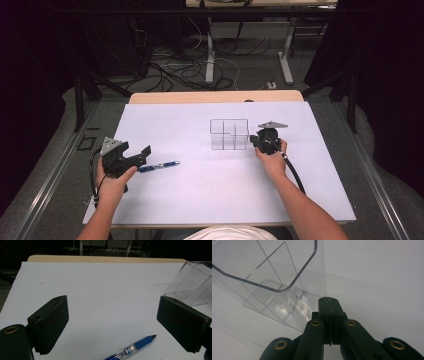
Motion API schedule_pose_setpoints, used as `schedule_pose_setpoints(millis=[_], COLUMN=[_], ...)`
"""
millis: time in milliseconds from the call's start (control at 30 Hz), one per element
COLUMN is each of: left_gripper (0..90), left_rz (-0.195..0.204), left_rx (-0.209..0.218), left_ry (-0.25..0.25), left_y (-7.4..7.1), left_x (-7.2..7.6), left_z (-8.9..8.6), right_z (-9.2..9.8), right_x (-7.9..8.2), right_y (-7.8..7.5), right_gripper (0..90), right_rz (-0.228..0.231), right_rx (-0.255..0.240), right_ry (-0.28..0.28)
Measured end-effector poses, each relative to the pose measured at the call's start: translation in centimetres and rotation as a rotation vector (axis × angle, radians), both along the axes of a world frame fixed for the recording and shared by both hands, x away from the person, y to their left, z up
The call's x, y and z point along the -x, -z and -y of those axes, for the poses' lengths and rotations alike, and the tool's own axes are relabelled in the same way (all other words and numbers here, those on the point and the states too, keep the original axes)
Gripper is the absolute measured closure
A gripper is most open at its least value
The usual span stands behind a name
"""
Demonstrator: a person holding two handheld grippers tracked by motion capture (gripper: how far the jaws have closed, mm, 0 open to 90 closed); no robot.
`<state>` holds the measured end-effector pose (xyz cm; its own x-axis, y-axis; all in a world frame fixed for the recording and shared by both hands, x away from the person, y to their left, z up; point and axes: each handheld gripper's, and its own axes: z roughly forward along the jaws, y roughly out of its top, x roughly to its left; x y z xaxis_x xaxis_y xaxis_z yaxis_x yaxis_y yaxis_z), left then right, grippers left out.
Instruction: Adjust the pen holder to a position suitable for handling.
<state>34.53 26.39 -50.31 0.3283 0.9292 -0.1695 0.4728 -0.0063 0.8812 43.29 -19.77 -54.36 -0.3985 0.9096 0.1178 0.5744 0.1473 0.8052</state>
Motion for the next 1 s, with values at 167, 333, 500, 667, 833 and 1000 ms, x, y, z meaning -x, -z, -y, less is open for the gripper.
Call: schedule_pose_setpoints(millis=[167,333,500,667,833,1000], left_gripper=[10.4,10.6,10.6,10.8,10.8,10.9], left_rz=[0.001,-0.005,-0.003,-0.006,-0.009,-0.008], left_rx=[0.000,-0.001,0.001,-0.002,-0.004,-0.003], left_ry=[0.000,0.000,-0.002,-0.002,0.000,0.001], left_y=[0.05,0.06,0.06,0.05,0.13,0.14], left_x=[-0.05,-0.04,-0.06,-0.04,-0.10,-0.09], left_z=[0.04,0.04,0.03,0.06,0.07,0.11], right_z=[-0.28,-0.17,-0.22,-0.27,-0.31,-0.73], right_x=[-0.16,-0.35,-0.37,-0.45,-0.56,-0.63], right_y=[0.17,0.26,0.28,0.34,0.44,0.49], right_gripper=[90.0,90.0,90.0,90.0,90.0,90.0], right_rz=[0.010,0.007,0.012,0.011,0.014,0.012], right_rx=[0.034,0.026,0.029,0.022,0.013,0.011], right_ry=[-0.046,-0.057,-0.053,-0.041,-0.038,-0.038])
